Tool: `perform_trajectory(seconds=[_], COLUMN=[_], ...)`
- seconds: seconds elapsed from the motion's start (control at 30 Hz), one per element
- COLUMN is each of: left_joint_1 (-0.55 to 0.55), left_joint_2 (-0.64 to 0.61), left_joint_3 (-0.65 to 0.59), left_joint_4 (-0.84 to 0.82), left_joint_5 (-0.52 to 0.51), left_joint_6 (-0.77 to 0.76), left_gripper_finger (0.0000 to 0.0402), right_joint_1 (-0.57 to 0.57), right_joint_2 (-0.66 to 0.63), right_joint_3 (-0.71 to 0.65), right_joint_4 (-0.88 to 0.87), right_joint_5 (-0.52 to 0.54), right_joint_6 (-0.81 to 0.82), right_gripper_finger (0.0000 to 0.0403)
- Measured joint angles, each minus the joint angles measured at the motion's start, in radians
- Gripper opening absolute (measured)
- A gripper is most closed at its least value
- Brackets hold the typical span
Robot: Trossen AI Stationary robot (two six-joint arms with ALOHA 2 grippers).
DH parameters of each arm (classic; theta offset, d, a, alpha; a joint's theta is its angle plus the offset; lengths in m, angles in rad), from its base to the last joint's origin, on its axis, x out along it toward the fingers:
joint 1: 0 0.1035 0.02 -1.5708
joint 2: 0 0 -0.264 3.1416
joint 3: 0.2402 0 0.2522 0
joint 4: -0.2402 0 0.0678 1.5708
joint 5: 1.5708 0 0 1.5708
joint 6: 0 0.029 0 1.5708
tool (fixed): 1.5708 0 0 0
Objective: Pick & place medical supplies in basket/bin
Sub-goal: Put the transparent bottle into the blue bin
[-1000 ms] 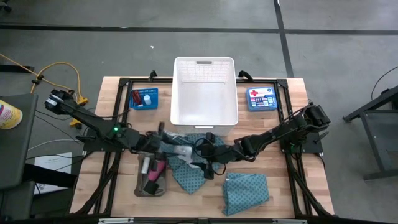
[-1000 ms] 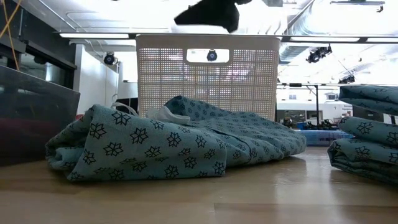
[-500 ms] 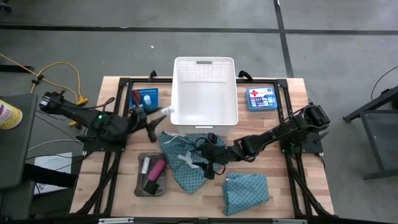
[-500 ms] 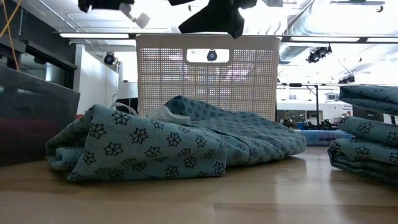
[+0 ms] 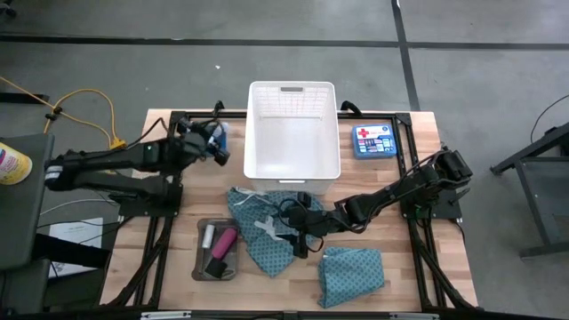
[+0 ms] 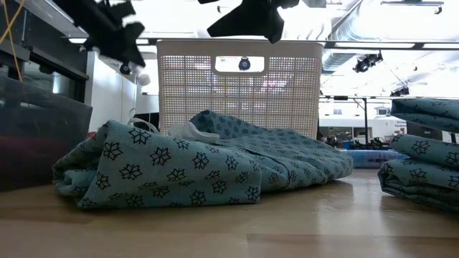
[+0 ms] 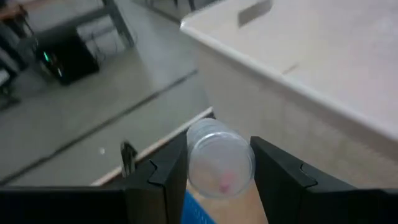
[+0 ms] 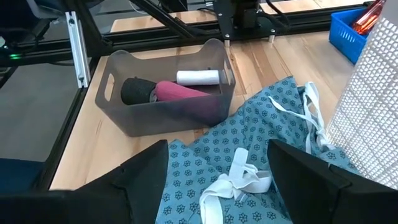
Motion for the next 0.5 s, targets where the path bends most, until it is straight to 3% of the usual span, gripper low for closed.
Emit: perform_trajectory(seconds=[0.1, 0.27, 0.5], left_joint_1=[0.093, 0.2, 0.244], left_joint_2=[0.0, 0.0, 0.0], left_joint_3=[-0.034, -0.139, -0.29], left_joint_4=[0.004, 0.039, 0.219], left_joint_5=[0.077, 0.088, 0.146], left_joint_6=[-0.003, -0.015, -0.017], left_gripper_finger=[0.0148, 0.0148, 0.0148], right_joint_1=[0.0, 0.0, 0.0], right_joint_2=[0.0, 0.0, 0.0], right_joint_3=[0.0, 0.0, 0.0], right_joint_4=[-0.008, -0.014, -0.016], right_joint_5=[0.0, 0.0, 0.001], right_joint_6=[0.001, 0.001, 0.001], right_gripper_finger=[0.0262, 0.0262, 0.026])
